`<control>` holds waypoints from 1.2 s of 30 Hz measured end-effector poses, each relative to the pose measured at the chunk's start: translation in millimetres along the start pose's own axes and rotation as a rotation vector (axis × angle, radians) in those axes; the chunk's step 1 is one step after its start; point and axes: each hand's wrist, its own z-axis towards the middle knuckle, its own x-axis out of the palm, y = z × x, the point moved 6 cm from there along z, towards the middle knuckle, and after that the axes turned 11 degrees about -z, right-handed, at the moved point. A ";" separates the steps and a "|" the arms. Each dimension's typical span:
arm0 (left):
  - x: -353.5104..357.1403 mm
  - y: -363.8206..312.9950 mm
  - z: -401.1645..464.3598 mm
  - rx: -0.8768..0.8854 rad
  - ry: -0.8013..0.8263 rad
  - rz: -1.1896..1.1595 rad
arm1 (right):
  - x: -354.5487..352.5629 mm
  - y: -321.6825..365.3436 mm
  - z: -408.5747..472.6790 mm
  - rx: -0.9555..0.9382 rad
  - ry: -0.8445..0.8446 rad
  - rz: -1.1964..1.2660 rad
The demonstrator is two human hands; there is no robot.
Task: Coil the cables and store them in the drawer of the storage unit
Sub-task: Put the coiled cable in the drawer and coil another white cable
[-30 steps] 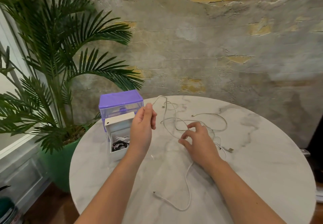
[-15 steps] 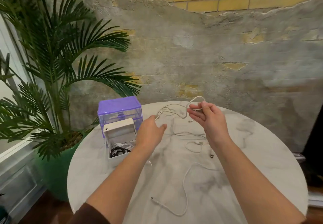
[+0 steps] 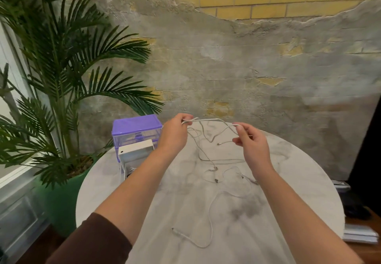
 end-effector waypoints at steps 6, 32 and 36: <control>16.2 -17.9 -13.8 0.005 0.148 -0.031 | -17.0 19.8 -8.7 -0.111 -0.108 -0.127; -61.9 0.4 -54.5 -0.331 -0.042 -0.766 | -8.3 -8.8 -74.4 -0.599 0.076 -1.097; -48.8 -4.0 -62.8 -0.401 0.136 -0.986 | 9.3 4.0 -84.8 -0.366 0.387 -0.817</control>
